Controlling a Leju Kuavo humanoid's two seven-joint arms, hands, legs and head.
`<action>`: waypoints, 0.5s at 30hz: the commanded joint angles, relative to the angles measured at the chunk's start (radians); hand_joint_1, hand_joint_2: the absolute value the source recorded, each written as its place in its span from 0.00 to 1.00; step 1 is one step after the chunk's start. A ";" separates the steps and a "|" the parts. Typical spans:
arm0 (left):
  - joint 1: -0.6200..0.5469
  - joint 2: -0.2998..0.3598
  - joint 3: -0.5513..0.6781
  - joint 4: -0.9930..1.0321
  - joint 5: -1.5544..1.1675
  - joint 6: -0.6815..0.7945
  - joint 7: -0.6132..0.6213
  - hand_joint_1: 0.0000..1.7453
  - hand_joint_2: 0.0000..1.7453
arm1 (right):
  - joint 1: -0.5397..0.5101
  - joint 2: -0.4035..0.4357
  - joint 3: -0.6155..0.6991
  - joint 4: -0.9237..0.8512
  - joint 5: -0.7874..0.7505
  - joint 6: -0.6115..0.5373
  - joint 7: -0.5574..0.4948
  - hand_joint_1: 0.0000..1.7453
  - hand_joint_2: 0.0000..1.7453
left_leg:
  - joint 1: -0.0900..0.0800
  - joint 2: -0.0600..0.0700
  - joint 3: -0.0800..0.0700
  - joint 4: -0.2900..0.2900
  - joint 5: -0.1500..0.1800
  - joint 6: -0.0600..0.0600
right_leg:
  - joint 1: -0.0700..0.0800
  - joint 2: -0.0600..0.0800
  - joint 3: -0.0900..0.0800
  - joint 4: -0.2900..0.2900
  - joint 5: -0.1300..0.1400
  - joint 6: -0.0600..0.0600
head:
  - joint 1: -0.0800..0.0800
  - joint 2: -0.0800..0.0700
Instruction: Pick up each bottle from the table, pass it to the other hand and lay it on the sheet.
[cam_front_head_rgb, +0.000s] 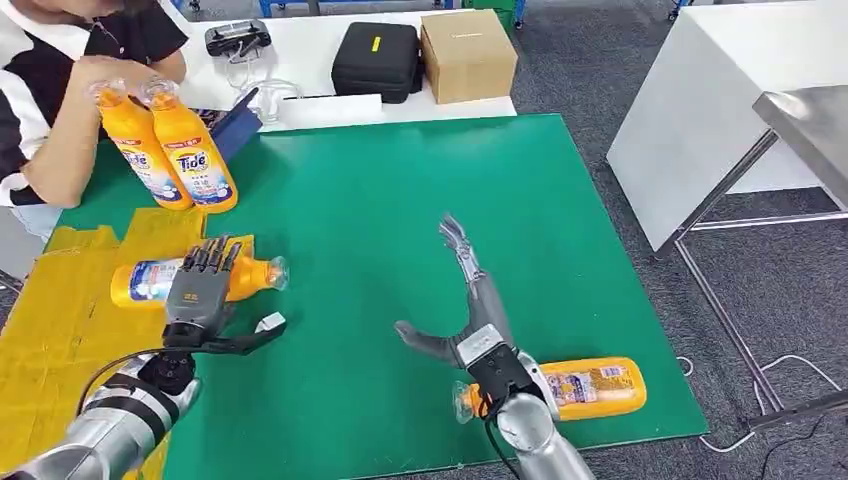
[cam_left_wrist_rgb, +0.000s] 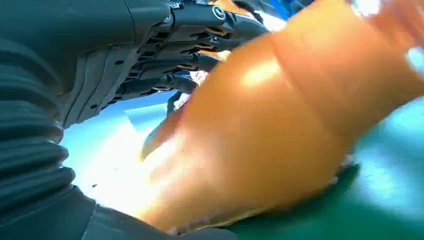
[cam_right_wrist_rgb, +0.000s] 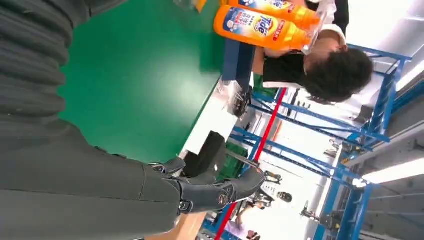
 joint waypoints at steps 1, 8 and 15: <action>-0.022 -0.034 0.037 0.136 0.009 0.008 -0.006 0.00 1.00 | -0.037 -0.026 0.033 0.059 0.000 -0.003 0.000 0.00 1.00 | 0.001 0.000 0.006 -0.001 -0.002 -0.001 | 0.000 0.001 0.005 -0.001 -0.001 -0.001 | 0.000 0.000; -0.022 -0.034 0.037 0.136 0.009 0.008 -0.006 0.00 1.00 | -0.037 -0.026 0.033 0.059 0.000 -0.003 0.000 0.00 1.00 | 0.001 0.000 0.008 0.000 -0.002 -0.001 | 0.001 0.001 0.008 -0.001 -0.001 -0.002 | 0.000 0.000; 0.033 -0.072 0.213 0.064 0.000 0.131 -0.082 0.00 1.00 | -0.023 -0.039 0.041 0.054 0.049 -0.031 0.017 0.00 1.00 | 0.000 0.000 0.007 -0.001 -0.001 -0.001 | 0.000 0.001 0.007 -0.001 -0.001 -0.001 | 0.000 0.000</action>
